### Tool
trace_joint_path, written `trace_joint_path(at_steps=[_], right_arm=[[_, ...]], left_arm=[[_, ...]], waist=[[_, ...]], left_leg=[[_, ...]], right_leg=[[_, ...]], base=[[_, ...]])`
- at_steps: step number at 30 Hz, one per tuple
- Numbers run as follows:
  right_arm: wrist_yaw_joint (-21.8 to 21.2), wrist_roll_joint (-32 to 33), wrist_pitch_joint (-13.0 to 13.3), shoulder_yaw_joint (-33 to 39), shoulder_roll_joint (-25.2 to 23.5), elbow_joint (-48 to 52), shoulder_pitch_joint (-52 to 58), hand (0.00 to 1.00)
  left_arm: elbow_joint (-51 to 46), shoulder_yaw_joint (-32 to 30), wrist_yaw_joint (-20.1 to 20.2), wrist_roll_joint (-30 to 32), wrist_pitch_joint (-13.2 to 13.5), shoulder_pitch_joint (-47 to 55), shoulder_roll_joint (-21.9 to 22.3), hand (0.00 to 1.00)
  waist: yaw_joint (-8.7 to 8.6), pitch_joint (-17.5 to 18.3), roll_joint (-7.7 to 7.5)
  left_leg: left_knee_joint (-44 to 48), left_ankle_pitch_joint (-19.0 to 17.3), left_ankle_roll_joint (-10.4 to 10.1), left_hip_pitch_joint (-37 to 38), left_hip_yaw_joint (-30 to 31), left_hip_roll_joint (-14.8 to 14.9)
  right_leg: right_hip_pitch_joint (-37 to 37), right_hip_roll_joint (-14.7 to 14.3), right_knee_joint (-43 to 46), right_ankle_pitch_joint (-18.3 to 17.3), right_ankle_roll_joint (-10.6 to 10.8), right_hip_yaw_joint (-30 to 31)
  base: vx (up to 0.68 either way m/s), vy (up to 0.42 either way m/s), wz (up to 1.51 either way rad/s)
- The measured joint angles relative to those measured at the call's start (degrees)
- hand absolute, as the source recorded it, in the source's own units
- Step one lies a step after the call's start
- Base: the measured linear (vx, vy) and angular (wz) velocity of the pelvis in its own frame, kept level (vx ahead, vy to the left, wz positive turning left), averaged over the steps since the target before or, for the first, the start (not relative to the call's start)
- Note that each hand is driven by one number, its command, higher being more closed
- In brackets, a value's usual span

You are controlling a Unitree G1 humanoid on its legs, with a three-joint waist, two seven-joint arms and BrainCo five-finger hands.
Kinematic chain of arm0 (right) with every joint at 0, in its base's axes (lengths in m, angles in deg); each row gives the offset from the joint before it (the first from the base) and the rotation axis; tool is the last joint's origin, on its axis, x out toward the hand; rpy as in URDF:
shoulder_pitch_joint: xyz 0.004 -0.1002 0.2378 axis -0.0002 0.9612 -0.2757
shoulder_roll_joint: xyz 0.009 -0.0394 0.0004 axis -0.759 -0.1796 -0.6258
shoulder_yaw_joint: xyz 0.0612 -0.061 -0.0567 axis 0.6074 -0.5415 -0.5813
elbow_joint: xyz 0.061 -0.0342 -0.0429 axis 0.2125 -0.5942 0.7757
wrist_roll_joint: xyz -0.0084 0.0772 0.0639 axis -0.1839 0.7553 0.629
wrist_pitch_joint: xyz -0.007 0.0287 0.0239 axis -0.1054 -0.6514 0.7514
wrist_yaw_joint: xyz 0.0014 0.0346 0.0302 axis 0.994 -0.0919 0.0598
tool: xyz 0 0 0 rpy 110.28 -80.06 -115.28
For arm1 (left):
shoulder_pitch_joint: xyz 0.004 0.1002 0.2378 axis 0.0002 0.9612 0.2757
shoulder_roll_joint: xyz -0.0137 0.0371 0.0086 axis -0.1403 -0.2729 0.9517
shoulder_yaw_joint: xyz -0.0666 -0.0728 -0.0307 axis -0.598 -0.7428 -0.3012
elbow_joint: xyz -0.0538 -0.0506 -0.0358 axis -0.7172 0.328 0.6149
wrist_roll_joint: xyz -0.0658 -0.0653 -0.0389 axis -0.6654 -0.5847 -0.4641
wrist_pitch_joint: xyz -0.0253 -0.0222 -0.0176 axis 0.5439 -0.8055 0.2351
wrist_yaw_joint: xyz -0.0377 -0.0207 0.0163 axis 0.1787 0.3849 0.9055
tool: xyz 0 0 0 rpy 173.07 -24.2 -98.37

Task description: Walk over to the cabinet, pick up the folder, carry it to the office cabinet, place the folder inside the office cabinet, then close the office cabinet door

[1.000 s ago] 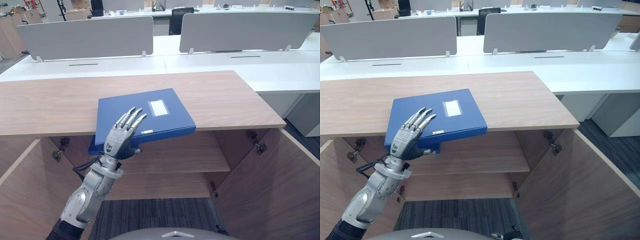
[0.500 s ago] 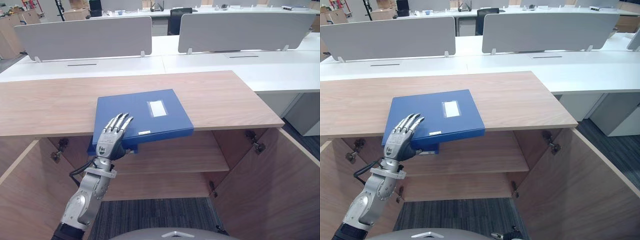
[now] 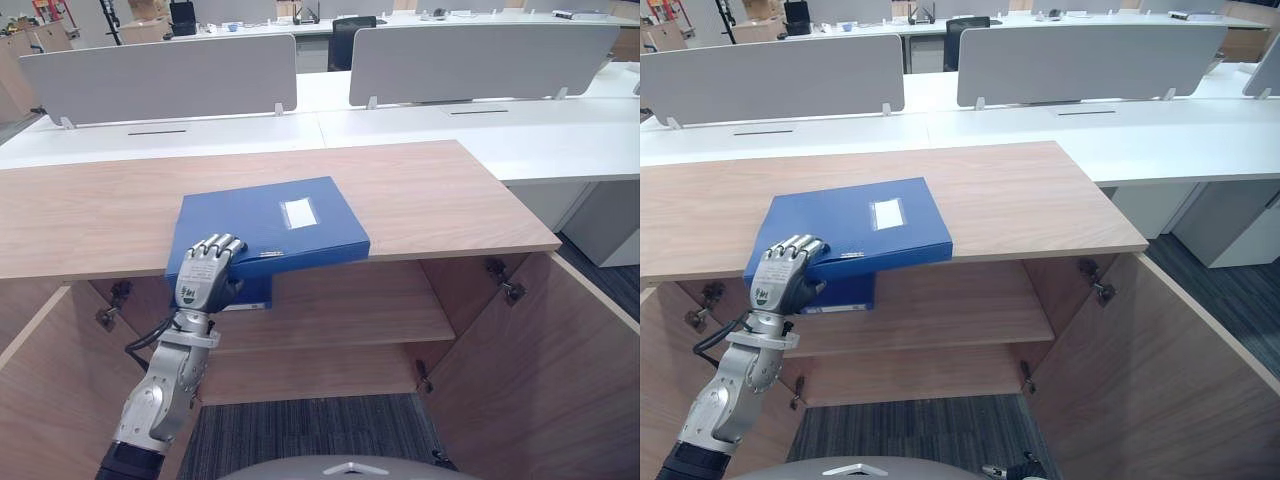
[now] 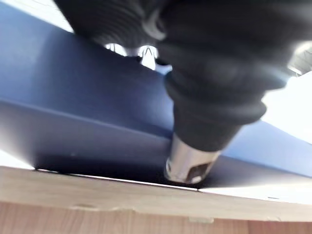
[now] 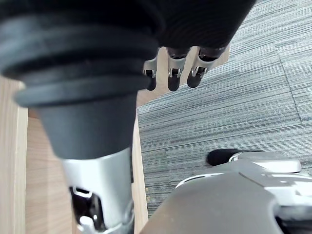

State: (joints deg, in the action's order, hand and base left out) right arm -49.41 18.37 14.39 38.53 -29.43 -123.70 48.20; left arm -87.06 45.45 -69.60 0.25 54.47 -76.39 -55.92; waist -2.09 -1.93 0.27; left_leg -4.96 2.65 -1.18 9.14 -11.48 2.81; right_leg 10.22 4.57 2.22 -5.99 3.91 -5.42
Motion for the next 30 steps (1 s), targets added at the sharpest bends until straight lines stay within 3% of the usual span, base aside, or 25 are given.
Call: trace_joint_path(at_steps=[5,17,23,30], right_arm=[[0.18,0.03,0.06,-0.82,-0.17,3.10,0.16,0.00],[2.77,-0.03,1.70,-6.34,-1.21,15.51,0.96,0.00],[4.29,-0.01,2.69,-7.35,-3.76,24.85,2.16,0.00],[5.48,1.26,4.74,-6.76,-7.54,43.14,6.99,0.00]], left_arm=[[-3.55,0.02,-0.06,-5.22,0.93,0.11,0.14,1.00],[-16.76,4.82,-1.88,-25.25,5.21,0.51,9.13,1.00],[-21.80,4.64,-2.67,-35.23,5.59,1.12,12.19,1.00],[-24.87,3.97,-5.11,-45.78,7.33,4.41,15.82,1.00]], waist=[[-0.12,-0.03,0.06],[0.11,0.22,0.45],[0.20,0.05,0.16],[0.05,-0.08,-0.06]], left_leg=[[0.01,-0.17,0.08,-0.04,-0.13,0.00],[0.37,-0.24,0.02,-0.74,-2.59,0.12],[0.35,-0.38,0.31,-0.73,-2.91,0.08],[0.37,-0.53,0.43,-1.14,-4.44,0.09]], right_leg=[[-0.05,0.00,-0.12,0.01,0.01,0.12],[-2.35,-0.08,0.98,0.68,0.15,2.80],[-2.82,-0.06,1.06,0.75,0.28,3.30],[-4.15,-0.08,1.16,1.08,0.49,4.82]], base=[[0.00,0.000,-0.01],[0.00,0.002,-0.11],[-0.03,-0.001,-0.04],[0.00,0.004,-0.11]])
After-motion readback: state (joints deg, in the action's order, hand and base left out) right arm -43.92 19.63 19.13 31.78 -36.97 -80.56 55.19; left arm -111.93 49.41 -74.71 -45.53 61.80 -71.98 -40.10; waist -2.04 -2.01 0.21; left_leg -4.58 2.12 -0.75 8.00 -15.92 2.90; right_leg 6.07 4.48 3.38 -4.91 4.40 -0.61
